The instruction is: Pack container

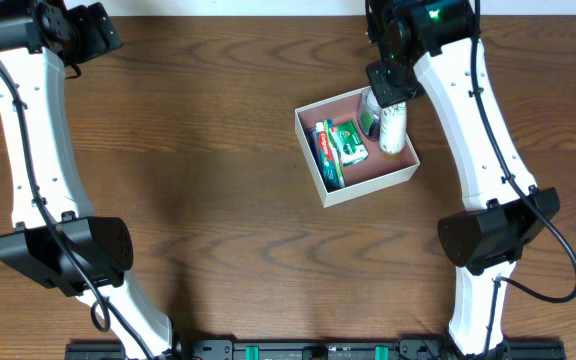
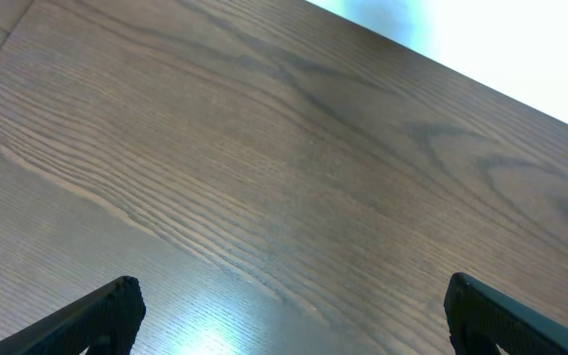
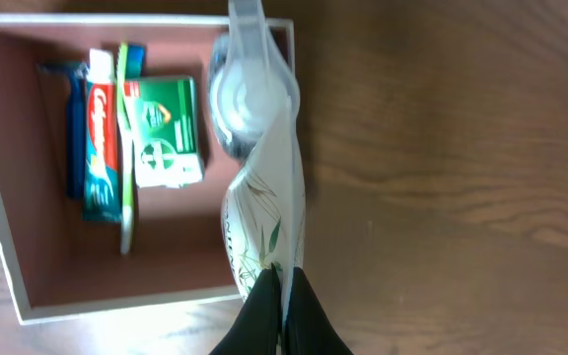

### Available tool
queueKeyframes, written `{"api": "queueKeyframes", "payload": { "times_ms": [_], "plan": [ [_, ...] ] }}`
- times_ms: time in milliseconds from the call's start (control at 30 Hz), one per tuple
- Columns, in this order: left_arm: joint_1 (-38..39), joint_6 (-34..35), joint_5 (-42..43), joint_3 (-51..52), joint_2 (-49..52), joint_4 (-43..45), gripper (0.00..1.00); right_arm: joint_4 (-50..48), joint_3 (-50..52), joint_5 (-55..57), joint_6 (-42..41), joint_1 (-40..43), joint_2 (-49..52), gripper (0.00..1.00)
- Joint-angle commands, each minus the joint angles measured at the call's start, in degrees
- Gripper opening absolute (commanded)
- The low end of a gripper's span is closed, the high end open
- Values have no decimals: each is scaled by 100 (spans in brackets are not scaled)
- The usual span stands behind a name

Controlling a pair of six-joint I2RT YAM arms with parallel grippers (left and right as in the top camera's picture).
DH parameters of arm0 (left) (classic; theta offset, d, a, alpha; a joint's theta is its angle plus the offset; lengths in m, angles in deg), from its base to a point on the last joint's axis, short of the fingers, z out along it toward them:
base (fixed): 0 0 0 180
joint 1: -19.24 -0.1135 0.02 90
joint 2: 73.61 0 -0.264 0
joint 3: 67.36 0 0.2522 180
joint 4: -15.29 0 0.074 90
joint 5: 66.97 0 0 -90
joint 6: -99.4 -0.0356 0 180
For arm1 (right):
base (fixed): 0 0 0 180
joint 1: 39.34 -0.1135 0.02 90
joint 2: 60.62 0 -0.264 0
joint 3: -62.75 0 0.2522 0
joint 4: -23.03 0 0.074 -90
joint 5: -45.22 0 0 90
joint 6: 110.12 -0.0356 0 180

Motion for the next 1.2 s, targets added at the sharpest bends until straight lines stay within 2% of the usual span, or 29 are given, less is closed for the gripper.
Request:
{"api": "queueKeyframes", "payload": {
  "times_ms": [0, 1167],
  "plan": [
    [-20, -35, -70, -2, 28, -13, 98, 28, -98, 46, -79, 70, -70, 1],
    [-20, -35, -70, -2, 28, -13, 98, -72, 76, -1027, 87, 553, -68, 1]
  ]
}}
